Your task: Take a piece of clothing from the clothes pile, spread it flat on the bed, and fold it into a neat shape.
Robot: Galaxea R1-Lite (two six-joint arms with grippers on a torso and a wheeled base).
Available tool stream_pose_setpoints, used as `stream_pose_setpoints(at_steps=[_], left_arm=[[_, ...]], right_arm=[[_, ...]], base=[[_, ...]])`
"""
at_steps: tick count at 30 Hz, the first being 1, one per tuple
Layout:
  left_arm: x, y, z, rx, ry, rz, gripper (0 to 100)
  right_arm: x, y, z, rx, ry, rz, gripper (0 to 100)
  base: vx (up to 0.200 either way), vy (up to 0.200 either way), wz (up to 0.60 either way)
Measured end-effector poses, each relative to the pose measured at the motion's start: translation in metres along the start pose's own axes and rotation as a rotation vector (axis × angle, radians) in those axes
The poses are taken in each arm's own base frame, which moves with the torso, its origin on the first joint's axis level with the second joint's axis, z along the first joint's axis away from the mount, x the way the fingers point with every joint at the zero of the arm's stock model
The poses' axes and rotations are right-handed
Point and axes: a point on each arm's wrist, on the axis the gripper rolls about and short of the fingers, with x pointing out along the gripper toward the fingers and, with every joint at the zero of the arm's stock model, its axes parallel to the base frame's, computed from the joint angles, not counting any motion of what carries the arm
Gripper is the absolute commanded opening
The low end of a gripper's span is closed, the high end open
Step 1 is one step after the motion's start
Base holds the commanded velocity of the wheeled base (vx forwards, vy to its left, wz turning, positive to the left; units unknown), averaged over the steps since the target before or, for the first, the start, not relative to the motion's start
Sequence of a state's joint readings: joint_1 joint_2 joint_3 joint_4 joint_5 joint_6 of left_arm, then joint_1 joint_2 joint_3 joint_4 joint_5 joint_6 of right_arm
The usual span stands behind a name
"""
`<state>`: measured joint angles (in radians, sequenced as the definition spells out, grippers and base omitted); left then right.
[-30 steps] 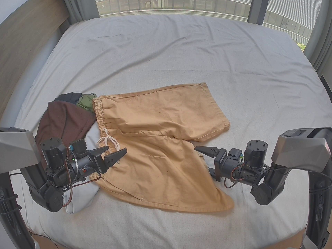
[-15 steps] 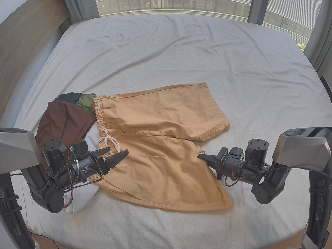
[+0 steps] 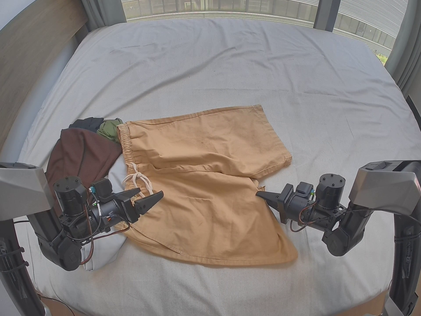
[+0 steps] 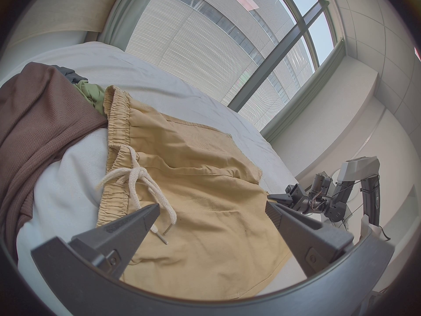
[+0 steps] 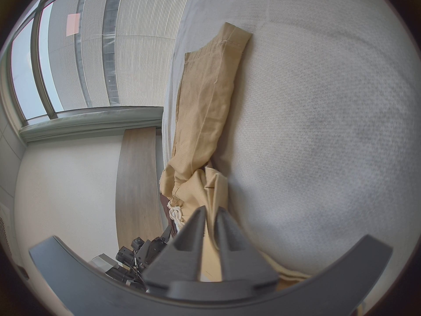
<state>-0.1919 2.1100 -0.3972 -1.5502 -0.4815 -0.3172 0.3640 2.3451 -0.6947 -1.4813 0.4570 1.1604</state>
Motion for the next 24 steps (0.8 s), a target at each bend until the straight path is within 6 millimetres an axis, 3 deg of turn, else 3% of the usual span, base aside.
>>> stream_pose_setpoints(at_steps=[18,19,24], left_arm=[[0.0001,-0.0002,-0.0008,0.000,0.003,-0.001,100],[0.0000,-0.0003,-0.0010,0.000,0.004,0.000,100],[0.0002,-0.0011,-0.0020,-0.001,0.008,-0.003,100]], right_arm=[[0.0006,-0.0002,0.0075,0.007,-0.025,0.007,100],[0.0010,0.0000,0.0074,0.006,-0.025,0.008,0],[0.0029,0.0008,0.0081,0.029,-0.030,0.012,0]], base=[[0.000,0.000,0.00],[0.000,0.000,0.00],[0.000,0.000,0.00]])
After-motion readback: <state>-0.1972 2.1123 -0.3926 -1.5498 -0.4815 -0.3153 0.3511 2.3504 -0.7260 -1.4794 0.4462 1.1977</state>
